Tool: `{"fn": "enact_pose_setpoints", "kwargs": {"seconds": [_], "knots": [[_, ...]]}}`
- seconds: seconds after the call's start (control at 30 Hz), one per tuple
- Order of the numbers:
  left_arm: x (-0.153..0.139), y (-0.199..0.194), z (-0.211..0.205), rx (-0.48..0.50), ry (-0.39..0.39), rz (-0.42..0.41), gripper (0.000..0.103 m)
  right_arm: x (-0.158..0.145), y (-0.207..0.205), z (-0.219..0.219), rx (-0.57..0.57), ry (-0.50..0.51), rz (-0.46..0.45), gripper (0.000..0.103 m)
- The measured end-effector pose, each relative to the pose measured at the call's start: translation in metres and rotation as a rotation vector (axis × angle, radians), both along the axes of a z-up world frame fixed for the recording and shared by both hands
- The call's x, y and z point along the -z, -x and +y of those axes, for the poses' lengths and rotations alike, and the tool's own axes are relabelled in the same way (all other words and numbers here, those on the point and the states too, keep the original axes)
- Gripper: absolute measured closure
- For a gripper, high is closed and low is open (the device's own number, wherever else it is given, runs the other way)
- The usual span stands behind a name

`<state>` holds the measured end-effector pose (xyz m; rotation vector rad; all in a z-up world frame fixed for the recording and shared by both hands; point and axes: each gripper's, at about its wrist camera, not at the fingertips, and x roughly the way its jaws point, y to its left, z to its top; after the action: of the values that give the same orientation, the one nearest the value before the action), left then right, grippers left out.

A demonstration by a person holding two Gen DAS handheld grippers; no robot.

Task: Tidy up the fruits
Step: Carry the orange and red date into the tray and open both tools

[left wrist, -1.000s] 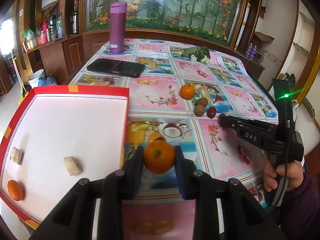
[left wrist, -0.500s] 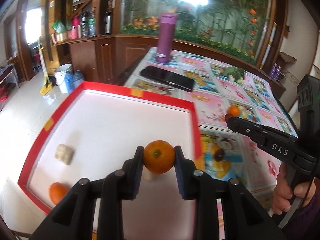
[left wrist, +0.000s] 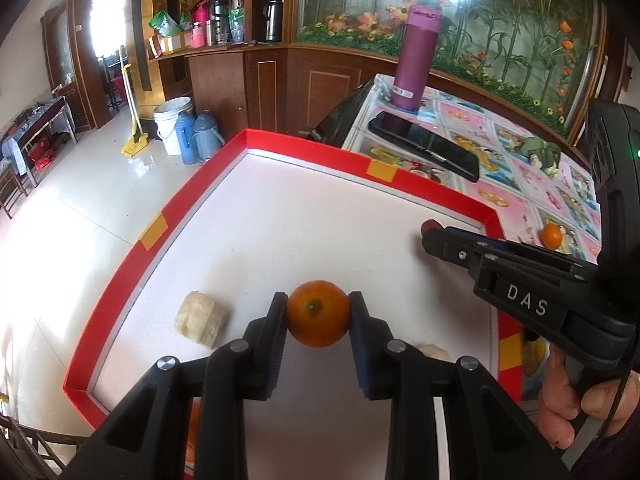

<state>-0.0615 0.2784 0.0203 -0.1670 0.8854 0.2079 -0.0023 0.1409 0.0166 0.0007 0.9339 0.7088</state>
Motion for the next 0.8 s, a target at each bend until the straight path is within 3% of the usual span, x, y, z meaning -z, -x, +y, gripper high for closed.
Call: {"fn": "enact_pose_setpoints", "kwargs": {"seconds": [0.3,0.33,0.4,0.47,0.53,0.6,0.8], "knots": [[0.009,-0.006,0.003,-0.037,-0.020,0.048,0.068,0.009,-0.001,-0.002,-0.017,0.036,0.006,0.088],[0.009,-0.007,0.002,-0.036,-0.021,0.052,0.066,0.009,-0.001,-0.003,-0.021,0.035,0.003,0.088],[0.009,-0.007,-0.002,-0.031,-0.027,0.063,0.043,0.008,0.000,-0.004,-0.036,0.035,0.008,0.087],[0.008,-0.006,-0.006,-0.049,-0.046,0.063,0.033,0.006,-0.001,-0.009,-0.038,0.025,0.018,0.081],[0.007,-0.005,-0.009,-0.051,-0.055,0.060,0.031,0.001,-0.001,-0.017,-0.029,-0.003,0.011,0.072],[0.005,-0.005,-0.012,-0.059,-0.055,0.059,0.025,-0.006,-0.002,-0.028,-0.027,-0.034,0.005,0.073],[-0.005,-0.004,-0.031,-0.052,-0.072,0.043,0.023,-0.022,0.000,-0.081,0.034,-0.065,-0.042,0.072]]}}
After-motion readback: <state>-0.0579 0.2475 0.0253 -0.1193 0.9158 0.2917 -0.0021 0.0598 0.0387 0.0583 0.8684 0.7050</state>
